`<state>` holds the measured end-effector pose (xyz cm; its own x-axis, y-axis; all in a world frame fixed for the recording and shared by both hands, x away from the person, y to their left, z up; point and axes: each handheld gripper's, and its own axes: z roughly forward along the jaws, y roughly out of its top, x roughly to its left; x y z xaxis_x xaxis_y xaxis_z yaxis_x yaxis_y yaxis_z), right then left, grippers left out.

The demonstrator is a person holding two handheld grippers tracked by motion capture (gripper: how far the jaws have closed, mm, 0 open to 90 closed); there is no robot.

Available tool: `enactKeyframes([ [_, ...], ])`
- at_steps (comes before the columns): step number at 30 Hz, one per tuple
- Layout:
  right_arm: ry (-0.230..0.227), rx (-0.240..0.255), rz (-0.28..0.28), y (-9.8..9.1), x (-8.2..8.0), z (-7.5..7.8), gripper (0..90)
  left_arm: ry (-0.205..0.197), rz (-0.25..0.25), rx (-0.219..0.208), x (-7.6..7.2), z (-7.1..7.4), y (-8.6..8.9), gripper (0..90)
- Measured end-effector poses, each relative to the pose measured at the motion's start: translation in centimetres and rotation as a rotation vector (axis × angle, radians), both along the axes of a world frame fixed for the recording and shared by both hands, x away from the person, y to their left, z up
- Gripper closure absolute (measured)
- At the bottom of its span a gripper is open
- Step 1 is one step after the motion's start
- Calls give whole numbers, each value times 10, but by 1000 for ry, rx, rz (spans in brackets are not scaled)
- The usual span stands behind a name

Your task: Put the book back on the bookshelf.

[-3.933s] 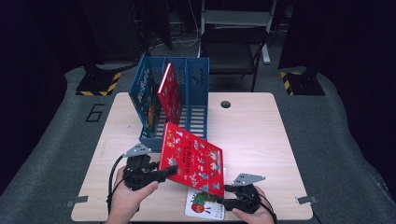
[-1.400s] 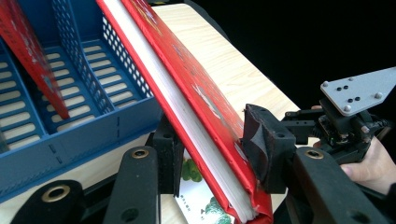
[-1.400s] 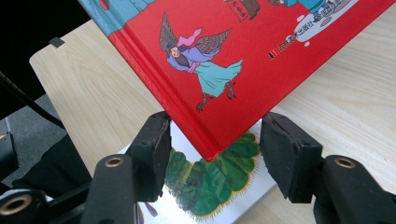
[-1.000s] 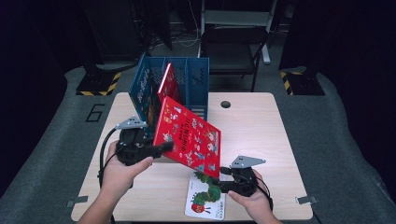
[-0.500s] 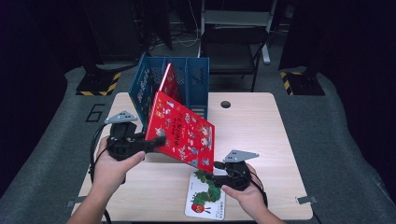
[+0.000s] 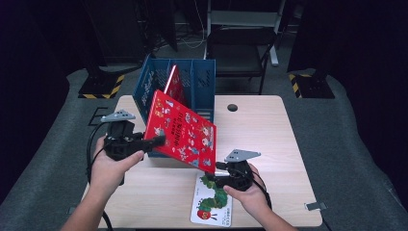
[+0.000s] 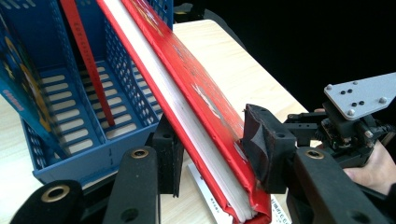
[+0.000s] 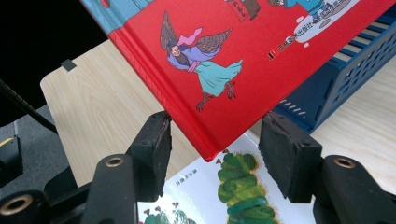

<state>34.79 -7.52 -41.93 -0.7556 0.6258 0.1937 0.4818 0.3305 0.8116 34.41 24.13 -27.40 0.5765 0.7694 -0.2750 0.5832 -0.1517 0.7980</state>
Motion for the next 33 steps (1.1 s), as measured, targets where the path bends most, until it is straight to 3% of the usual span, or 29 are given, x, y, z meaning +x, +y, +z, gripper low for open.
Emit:
enactKeyframes([
  [6, -14, -3, 6, 4, 5, 3, 438, 4, 13, -14, 3, 2, 4, 591],
  [15, -13, 3, 4, 8, 9, 7, 438, 9, 16, -1, 7, 9, 6, 591],
  [26, -20, 3, 5, 15, 18, 10, 439, -16, 24, 32, 13, 18, 5, 595],
  [33, -21, 18, 3, 20, 25, 10, 440, -6, 48, 23, 19, 21, 7, 596],
])
